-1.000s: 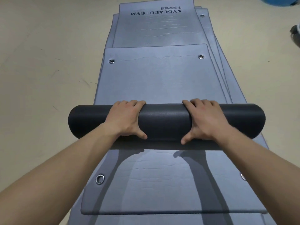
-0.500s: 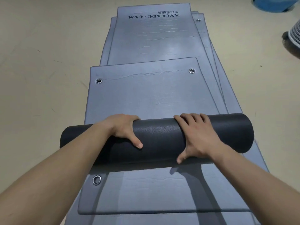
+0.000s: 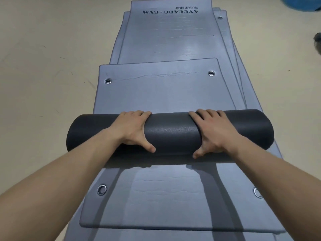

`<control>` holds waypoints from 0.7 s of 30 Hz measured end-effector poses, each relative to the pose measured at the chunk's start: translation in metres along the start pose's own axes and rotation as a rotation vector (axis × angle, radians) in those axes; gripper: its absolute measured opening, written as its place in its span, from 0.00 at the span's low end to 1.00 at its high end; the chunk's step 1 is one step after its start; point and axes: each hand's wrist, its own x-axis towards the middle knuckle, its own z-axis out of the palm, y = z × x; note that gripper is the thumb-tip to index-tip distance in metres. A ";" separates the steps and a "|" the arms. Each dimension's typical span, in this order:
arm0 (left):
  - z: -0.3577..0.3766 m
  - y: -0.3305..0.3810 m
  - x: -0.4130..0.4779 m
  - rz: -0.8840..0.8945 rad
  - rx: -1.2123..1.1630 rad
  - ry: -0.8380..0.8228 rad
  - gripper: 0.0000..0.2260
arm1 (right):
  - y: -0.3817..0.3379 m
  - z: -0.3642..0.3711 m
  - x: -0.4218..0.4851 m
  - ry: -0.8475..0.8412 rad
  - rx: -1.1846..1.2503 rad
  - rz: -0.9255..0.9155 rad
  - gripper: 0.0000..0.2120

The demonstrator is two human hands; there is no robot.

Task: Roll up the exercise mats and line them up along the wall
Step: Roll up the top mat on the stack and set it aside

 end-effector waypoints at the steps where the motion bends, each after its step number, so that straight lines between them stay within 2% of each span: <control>1: -0.005 -0.001 0.001 -0.011 -0.057 -0.040 0.57 | 0.000 -0.007 0.005 -0.016 0.015 -0.009 0.65; 3: -0.012 -0.002 -0.003 -0.063 -0.150 -0.165 0.55 | 0.004 -0.023 0.010 -0.109 0.102 -0.032 0.59; 5: -0.009 0.004 -0.014 -0.094 -0.095 -0.210 0.59 | 0.004 -0.032 0.009 -0.231 0.193 -0.050 0.57; 8: 0.012 0.028 -0.041 -0.082 0.093 0.010 0.62 | 0.005 -0.034 0.014 -0.329 0.329 -0.012 0.59; 10: 0.014 0.034 -0.041 -0.069 0.102 0.040 0.60 | 0.010 -0.038 0.021 -0.369 0.417 0.022 0.59; 12: -0.001 0.027 -0.027 -0.079 -0.016 -0.010 0.55 | 0.015 -0.042 0.020 -0.252 0.406 0.037 0.63; 14: -0.021 0.016 -0.010 -0.083 -0.155 -0.085 0.49 | 0.005 -0.036 0.009 -0.064 0.231 0.043 0.68; 16: -0.031 0.010 0.000 -0.072 -0.222 -0.137 0.47 | -0.012 -0.022 -0.001 0.006 0.033 0.035 0.69; 18: -0.027 0.010 -0.002 -0.070 -0.193 -0.025 0.53 | -0.015 -0.024 0.006 0.034 0.006 0.050 0.64; 20: -0.017 0.011 -0.012 -0.078 -0.017 0.137 0.60 | -0.009 -0.046 0.023 -0.016 0.088 0.063 0.58; 21: -0.013 0.012 -0.016 -0.068 0.084 0.166 0.61 | -0.006 -0.058 0.030 -0.065 0.129 0.060 0.56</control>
